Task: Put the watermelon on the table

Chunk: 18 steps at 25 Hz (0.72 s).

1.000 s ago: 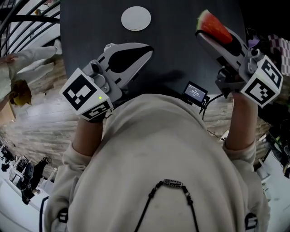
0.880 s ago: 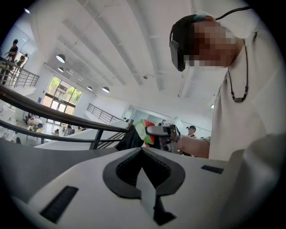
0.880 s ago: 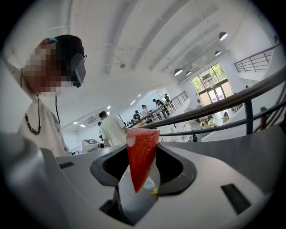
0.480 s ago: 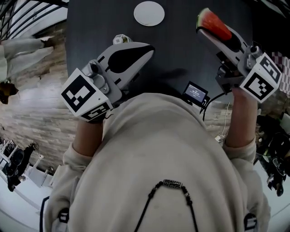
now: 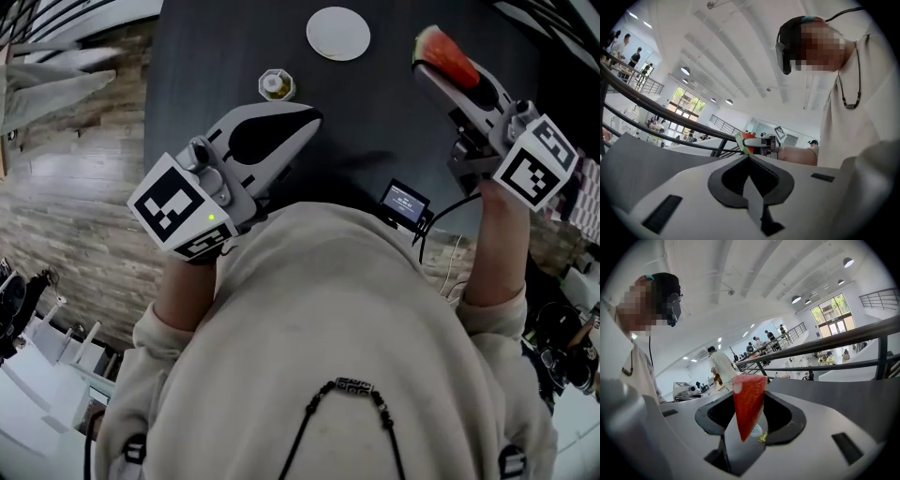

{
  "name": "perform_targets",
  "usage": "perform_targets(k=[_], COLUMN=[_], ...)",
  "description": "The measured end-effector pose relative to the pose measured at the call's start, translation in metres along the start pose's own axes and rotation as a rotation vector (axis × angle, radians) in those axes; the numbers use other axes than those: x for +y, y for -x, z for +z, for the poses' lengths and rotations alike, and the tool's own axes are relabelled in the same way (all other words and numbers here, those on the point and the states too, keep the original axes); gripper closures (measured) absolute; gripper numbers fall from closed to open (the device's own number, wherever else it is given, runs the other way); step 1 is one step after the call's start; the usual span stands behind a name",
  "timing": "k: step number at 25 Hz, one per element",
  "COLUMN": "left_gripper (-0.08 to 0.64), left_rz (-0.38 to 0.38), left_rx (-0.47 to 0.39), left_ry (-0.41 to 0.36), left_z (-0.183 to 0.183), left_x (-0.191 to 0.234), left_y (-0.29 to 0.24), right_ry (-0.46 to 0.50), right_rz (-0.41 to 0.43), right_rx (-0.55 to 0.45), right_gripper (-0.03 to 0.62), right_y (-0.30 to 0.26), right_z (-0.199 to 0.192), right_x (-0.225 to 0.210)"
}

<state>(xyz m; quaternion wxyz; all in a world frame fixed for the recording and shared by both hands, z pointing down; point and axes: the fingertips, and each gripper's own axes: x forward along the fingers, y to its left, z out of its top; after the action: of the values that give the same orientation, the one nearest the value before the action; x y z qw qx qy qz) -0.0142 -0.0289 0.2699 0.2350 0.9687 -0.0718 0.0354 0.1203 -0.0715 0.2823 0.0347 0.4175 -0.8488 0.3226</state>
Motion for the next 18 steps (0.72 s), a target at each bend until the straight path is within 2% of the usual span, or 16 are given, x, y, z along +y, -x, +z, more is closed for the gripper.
perform_targets(k=[3, 8, 13, 18], left_gripper=[0.554, 0.554, 0.554, 0.554], left_rz=[0.035, 0.075, 0.110, 0.145], left_rx=[-0.012, -0.029, -0.041, -0.051], left_ry=[0.015, 0.030, 0.045, 0.074], left_z=[-0.001, -0.001, -0.002, -0.008], left_x=[0.005, 0.008, 0.020, 0.029], left_y=[0.011, 0.028, 0.040, 0.051], right_ry=[0.009, -0.041, 0.000, -0.027], right_rz=[-0.006, -0.013, -0.015, -0.034], right_rx=[0.032, 0.049, 0.090, 0.131], right_gripper=[0.399, 0.399, 0.399, 0.399], right_y=[-0.013, -0.026, -0.053, -0.068], right_z=[-0.005, -0.011, -0.009, -0.024], right_x=[-0.009, -0.021, -0.030, -0.049])
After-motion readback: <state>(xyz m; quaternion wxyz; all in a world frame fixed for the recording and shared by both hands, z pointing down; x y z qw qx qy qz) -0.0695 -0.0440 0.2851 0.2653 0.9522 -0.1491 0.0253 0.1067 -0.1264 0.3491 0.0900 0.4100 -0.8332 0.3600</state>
